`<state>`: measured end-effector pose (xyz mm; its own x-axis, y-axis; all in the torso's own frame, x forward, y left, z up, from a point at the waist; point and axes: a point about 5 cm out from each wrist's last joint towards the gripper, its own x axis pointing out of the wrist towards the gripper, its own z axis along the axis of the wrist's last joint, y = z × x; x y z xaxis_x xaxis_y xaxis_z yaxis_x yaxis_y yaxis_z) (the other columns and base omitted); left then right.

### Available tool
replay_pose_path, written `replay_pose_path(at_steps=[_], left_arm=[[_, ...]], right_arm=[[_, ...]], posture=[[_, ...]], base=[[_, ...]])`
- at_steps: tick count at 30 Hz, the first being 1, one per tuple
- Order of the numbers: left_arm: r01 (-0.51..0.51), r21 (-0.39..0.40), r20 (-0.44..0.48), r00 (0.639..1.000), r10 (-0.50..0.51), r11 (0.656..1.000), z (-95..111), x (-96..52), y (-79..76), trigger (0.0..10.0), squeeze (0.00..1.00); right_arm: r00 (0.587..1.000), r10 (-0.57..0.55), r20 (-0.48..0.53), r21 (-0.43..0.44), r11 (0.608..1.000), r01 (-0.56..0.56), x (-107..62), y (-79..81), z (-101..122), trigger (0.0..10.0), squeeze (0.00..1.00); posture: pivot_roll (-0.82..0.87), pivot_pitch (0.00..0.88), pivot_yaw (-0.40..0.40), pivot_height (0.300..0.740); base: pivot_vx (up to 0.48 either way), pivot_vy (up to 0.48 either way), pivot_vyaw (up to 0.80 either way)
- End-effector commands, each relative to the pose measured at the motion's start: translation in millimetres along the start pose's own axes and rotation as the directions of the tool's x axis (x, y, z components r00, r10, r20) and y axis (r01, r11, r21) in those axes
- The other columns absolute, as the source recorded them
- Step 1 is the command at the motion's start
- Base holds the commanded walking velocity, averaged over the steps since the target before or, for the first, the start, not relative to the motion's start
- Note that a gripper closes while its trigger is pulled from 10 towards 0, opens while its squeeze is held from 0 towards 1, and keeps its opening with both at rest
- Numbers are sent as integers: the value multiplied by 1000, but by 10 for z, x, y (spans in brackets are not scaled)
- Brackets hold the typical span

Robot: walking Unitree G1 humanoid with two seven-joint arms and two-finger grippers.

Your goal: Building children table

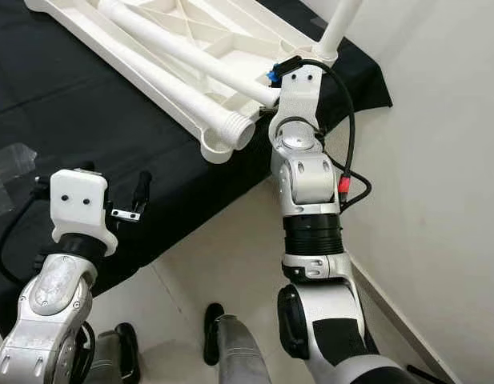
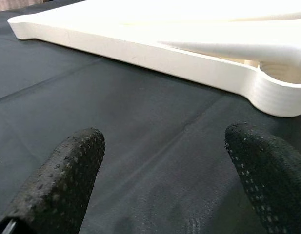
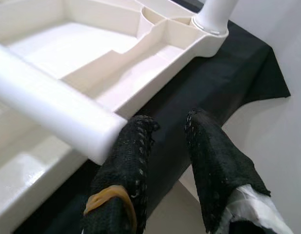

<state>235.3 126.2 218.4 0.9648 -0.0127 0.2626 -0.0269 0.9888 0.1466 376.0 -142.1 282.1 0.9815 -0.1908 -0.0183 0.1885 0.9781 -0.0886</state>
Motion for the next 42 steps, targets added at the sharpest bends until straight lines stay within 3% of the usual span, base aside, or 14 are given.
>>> replay_pose_path(at_steps=[1,7,9,10,13,15,22,25,26,30,32,36,39,42], left_arm=[[4,5,-12,1000,-4,1000,-22,-25,3,10000,0],[2,5,-15,1000,-2,1000,-29,-30,2,10000,0],[5,4,-14,1000,-5,1000,-29,-26,-5,10000,0],[5,4,-14,1000,-5,1000,-29,-26,-5,10000,0],[7,3,-13,1000,-7,1000,-30,-24,-6,10000,0],[9,2,-13,1000,-9,1000,-32,-24,-8,10000,0],[17,-4,-14,1000,-17,1000,-35,-29,-31,10000,0],[20,-1,-16,1000,-20,1000,-40,-32,-23,10000,0],[20,-1,-16,1000,-20,1000,-40,-32,-23,10000,0],[11,11,-17,1000,-10,1000,-48,-32,34,10000,0],[11,14,-17,1000,-11,1000,-51,-32,37,10000,0],[14,13,-16,1000,-13,1000,-54,-14,51,10000,0],[9,22,-16,1000,-8,1000,-63,15,131,10000,0],[3,35,-18,1000,-2,999,-70,31,174,10000,0]], right_arm=[[999,-36,-34,-6,999,36,31,-109,-120,10000,0],[987,-160,-27,-14,987,159,63,-378,-149,10000,0],[957,-240,162,92,969,227,50,-580,173,10000,0],[957,-240,162,92,969,227,50,-580,173,10000,0],[927,-122,355,172,983,63,3,-513,556,10000,0],[916,11,401,174,981,-89,1,-385,685,10000,0],[887,328,325,104,920,-378,26,-15,621,10000,0],[803,551,227,82,811,-579,-63,272,399,10000,0],[803,551,227,82,811,-579,-63,272,399,10000,0],[580,779,237,116,570,-814,-349,462,299,10000,0],[565,792,232,121,553,-824,-375,476,267,10000,0],[614,776,141,36,616,-787,-303,527,99,10000,0],[703,703,104,-43,710,-703,-115,593,116,10000,0],[710,697,100,-91,717,-691,-64,667,153,10000,0]], posture=[[-35,304,-179,740],[-34,303,-173,740],[-32,300,-168,740],[-32,300,-168,740],[-31,295,-167,740],[-32,293,-165,740],[-31,282,-163,740],[-25,280,-166,740],[-25,280,-166,740],[-20,274,-158,740],[-23,272,-156,740],[-24,275,-158,740],[-24,275,-158,740],[-26,281,-163,740]], base=[[0,0,0],[0,0,0],[0,0,0],[0,0,0],[0,0,0],[0,0,0],[0,0,0],[0,0,0],[0,0,0],[0,0,0],[0,0,0],[0,0,0],[0,0,0],[0,0,0]])
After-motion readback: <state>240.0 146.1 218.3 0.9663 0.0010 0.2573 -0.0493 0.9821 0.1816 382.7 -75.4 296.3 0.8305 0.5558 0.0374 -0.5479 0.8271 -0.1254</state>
